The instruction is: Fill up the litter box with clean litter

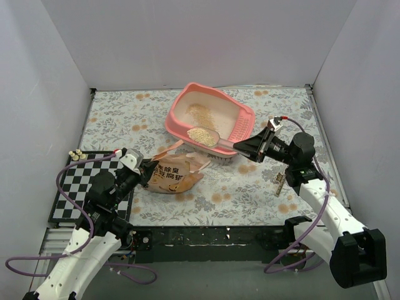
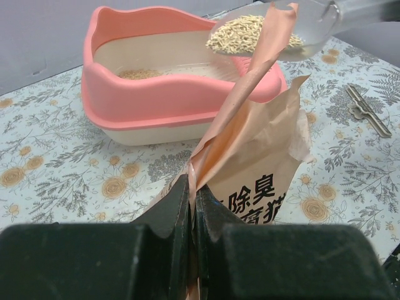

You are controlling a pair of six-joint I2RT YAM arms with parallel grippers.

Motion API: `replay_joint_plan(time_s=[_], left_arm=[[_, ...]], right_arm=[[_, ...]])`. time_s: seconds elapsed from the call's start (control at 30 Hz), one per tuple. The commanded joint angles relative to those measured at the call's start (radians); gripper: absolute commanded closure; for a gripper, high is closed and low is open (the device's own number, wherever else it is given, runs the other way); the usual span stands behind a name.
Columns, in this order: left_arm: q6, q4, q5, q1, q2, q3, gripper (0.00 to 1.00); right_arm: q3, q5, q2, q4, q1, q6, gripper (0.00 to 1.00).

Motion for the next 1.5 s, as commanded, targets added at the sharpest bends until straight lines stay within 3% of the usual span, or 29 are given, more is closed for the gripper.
replay_joint_plan(time_s=[0.0,0.33,0.5,0.7,0.93,1.13,1.23,1.37,1.47], left_arm=[[-0.012,0.139,0.027,-0.003,-0.026,-0.002,1.0],[0.012,0.127,0.05,-0.003,-0.025,-0.022,1.0],[0.022,0.119,0.056,-0.003,-0.02,-0.022,1.0],[0.034,0.113,0.048,-0.003,-0.013,-0.028,1.0],[0.029,0.11,0.042,-0.003,-0.006,-0.025,1.0],[0.032,0.099,0.03,-0.003,0.004,-0.002,1.0],[0.034,0.085,0.022,-0.003,0.009,0.012,1.0],[0.02,0.078,0.01,-0.003,0.0,0.013,1.0],[0.016,0.073,-0.005,-0.003,-0.014,0.013,1.0]], right_arm=[[0.087,0.09,0.062,0.106,-0.003,0.03,0.99],[0.223,0.216,0.32,0.164,-0.003,-0.047,0.99],[0.306,0.267,0.465,0.061,-0.003,-0.186,0.99],[0.496,0.328,0.605,-0.276,-0.003,-0.499,0.99],[0.912,0.469,0.772,-0.865,0.003,-0.915,0.99],[1.256,0.719,0.88,-1.244,0.089,-1.168,0.99],[1.404,0.867,0.912,-1.376,0.169,-1.234,0.99],[1.481,1.036,0.871,-1.453,0.295,-1.268,0.99],[1.477,1.015,0.784,-1.468,0.358,-1.254,0.99]])
